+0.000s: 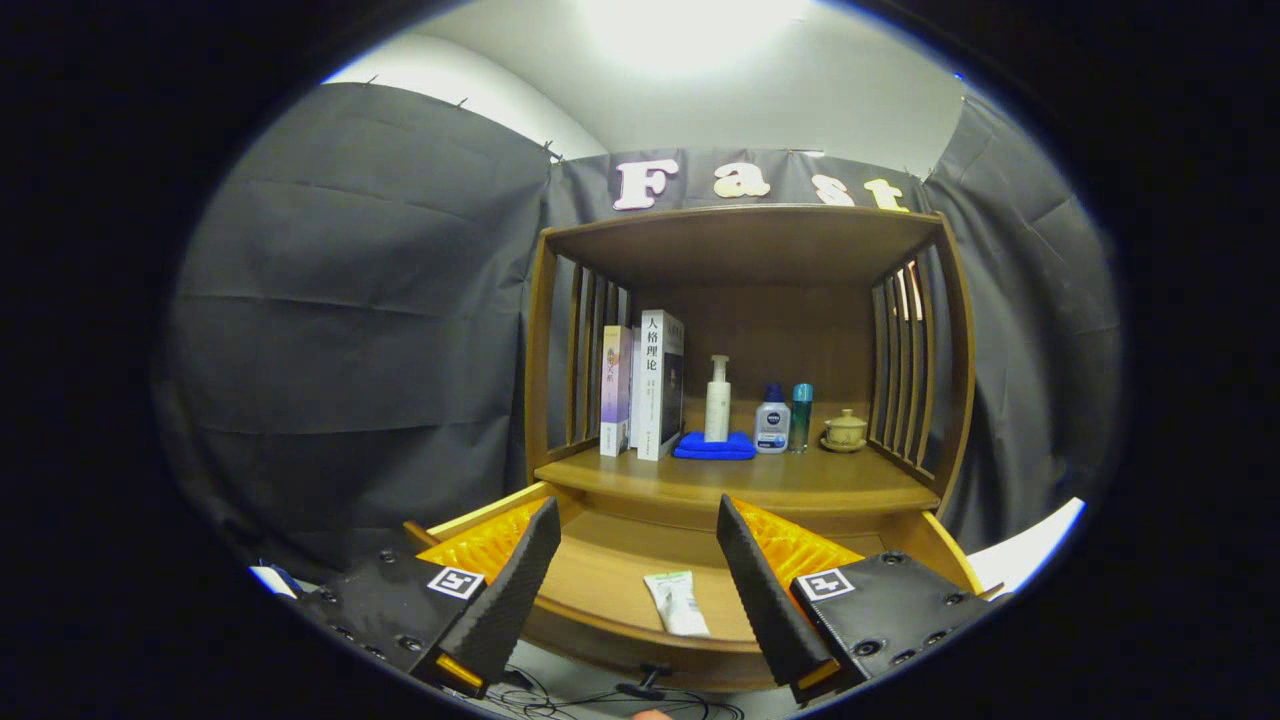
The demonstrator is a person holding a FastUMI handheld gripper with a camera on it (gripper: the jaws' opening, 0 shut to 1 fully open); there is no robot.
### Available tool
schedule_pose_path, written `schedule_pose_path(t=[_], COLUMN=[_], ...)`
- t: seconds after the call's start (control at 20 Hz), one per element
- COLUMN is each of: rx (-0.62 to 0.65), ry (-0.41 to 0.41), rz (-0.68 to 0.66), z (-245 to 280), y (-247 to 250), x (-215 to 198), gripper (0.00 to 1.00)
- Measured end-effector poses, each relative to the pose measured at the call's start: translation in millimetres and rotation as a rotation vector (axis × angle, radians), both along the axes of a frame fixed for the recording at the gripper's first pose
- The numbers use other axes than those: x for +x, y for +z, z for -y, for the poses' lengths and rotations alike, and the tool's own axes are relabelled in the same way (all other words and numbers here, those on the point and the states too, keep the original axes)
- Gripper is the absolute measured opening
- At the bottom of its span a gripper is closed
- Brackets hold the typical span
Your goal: Pull open the drawer, take out the items inside it, and place them on the countertop above the cabinet.
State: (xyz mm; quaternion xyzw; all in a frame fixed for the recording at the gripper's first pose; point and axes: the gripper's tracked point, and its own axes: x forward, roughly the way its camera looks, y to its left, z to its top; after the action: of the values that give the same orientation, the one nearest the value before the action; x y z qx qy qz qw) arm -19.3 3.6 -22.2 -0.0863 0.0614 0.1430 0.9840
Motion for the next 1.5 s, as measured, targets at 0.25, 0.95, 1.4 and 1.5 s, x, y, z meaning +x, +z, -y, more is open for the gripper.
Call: schedule_pose_path(t=[0.25, 0.95, 1.4, 1.5], rx=[-0.041, -0.182, -0.31, -0.373], ry=[0.075, 0.198, 0.234, 0.239], rz=[-0.102, -0.531, -0.763, -0.788], z=[-6, -5, -4, 2], y=[15, -66, -126, -140], x=[42, 103, 116, 119], gripper=[0.98, 0.98, 0.98, 0.98])
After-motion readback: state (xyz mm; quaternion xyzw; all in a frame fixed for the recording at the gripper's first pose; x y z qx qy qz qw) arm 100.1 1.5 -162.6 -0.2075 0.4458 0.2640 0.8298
